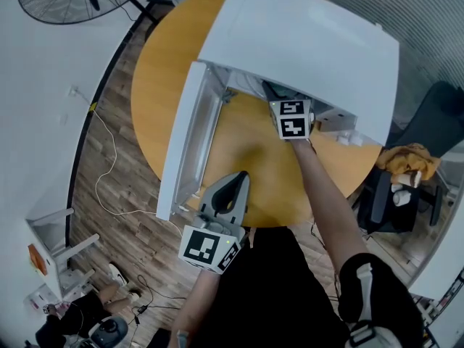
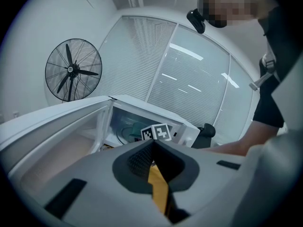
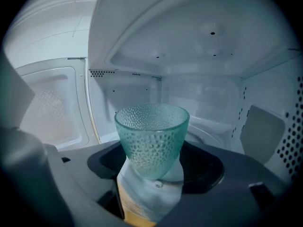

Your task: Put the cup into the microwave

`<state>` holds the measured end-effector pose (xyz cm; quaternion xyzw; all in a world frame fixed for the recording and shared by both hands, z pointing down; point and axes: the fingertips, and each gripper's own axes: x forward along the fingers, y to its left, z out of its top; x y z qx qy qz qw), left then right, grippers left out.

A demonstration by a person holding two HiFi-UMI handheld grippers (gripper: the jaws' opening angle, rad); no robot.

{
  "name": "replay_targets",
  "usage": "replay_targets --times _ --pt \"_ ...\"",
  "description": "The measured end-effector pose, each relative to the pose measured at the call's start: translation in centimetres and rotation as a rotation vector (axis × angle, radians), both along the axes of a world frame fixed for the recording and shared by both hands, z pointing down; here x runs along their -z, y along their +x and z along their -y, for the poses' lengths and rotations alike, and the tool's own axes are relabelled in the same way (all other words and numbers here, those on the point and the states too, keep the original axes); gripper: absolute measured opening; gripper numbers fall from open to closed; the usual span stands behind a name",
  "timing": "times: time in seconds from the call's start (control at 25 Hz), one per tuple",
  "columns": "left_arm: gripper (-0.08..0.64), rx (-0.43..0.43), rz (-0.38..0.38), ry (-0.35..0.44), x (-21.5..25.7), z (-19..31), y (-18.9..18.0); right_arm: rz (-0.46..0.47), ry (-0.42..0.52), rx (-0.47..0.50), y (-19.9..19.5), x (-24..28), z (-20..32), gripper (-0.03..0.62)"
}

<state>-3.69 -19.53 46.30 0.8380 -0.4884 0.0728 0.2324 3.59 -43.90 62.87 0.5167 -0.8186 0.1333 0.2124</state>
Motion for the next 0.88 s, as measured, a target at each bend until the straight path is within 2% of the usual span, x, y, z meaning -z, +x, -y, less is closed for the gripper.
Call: replay_targets --times 0.56,0.88 --pt "-0.003 -0.019 0.016 -0.002 0.0 -1.6 0.5 0.003 0.081 -0.050 0.7 0.0 2.2 0.356" --pt "-0.003 0.010 0.019 0.005 0.3 -2.3 -0.4 -0.026 0.099 -0.074 1.1 0.0 2.3 0.356"
